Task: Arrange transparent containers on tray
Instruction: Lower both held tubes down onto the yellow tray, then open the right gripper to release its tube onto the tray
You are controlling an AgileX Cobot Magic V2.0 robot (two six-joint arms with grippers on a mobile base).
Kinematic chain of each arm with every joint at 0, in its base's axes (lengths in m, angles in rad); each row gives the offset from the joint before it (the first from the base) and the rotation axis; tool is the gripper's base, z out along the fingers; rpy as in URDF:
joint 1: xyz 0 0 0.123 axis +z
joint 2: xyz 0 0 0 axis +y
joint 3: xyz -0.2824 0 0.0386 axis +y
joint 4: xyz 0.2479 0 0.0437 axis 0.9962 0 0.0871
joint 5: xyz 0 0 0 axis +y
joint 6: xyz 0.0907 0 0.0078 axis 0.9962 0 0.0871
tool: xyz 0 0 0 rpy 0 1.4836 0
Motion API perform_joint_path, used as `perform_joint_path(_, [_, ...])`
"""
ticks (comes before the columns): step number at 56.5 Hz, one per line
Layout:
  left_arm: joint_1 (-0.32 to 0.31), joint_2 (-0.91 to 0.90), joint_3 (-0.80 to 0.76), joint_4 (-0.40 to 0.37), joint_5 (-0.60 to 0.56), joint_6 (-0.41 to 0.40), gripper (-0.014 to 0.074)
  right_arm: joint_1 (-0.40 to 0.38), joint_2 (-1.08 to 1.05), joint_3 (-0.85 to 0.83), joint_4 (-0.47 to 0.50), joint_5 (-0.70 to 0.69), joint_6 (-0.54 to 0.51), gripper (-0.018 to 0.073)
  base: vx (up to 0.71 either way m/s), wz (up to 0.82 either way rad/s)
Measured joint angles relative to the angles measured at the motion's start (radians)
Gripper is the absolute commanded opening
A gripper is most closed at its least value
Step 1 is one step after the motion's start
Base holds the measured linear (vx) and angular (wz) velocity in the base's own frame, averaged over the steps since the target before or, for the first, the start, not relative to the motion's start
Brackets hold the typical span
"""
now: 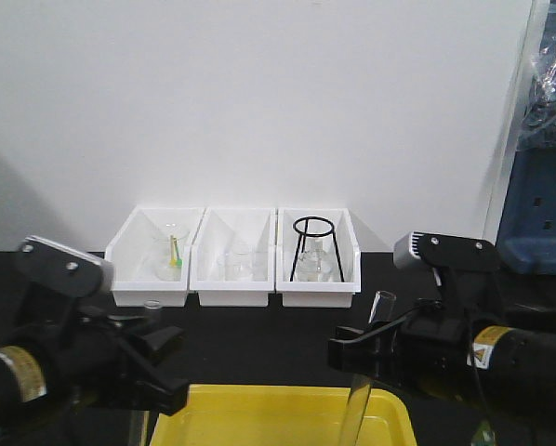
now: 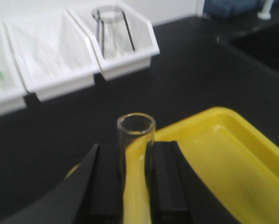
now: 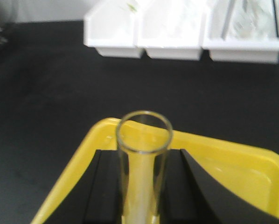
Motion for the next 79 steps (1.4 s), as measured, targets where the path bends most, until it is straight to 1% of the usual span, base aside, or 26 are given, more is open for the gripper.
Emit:
perform_joint_path(3, [-0.003, 0.059, -0.029, -0.015, 0.01, -0.022, 0.0146, -0.023, 0.055, -0.033, 0.0, 0.04, 0.009, -0.0011, 0.0, 0.0])
perform_joint_path(8, [-0.003, 0.17, -0.066, -0.029, 0.018, -0.051, 0.0148, -0.038, 0.133, -0.066, -0.001, 0.083, 0.015, -0.0011, 0.0, 0.0])
perform_joint_path(19, [-0.003, 0.338, -0.108, -0.034, 0.023, -0.061, 0.0151, -0.038, 0.278, -0.072, -0.001, 0.085, 0.015, -0.0008, 0.0, 0.0])
perform_joint_path(32, [-0.003, 0.452, -0.115, -0.036, 0.02, -0.061, 0.0165, -0.038, 0.403, -0.077, -0.004, 0.059, 0.015, 0.0001, 0.0, 0.0])
perform_joint_path(42, [-0.003, 0.501, -0.116, -0.036, 0.011, -0.061, 0.0218, -0.038, 0.462, -0.079, -0.003, 0.049, 0.015, 0.0033, 0.0, 0.0])
perform_joint_path(51, [-0.003, 0.527, -0.119, -0.036, 0.006, -0.062, 0.0323, -0.038, 0.49, -0.079, -0.003, 0.048, 0.015, 0.0099, 0.0, 0.0])
perform_joint_path(60, [-0.003, 0.542, -0.119, -0.036, 0.007, -0.064, 0.0403, -0.038, 0.507, -0.08, -0.003, 0.048, 0.015, 0.0209, 0.0, 0.0])
perform_joint_path(70, [-0.003, 0.546, -0.119, -0.036, -0.021, -0.065, 0.0412, -0.038, 0.519, -0.08, -0.003, 0.041, 0.015, 0.035, 0.0, 0.0])
perform_joint_path(79, [-0.003, 0.543, -0.119, -0.036, -0.061, -0.065, 0.041, -0.038, 0.521, -0.08, 0.01, 0.042, 0.018, 0.0415, 0.0, 0.0])
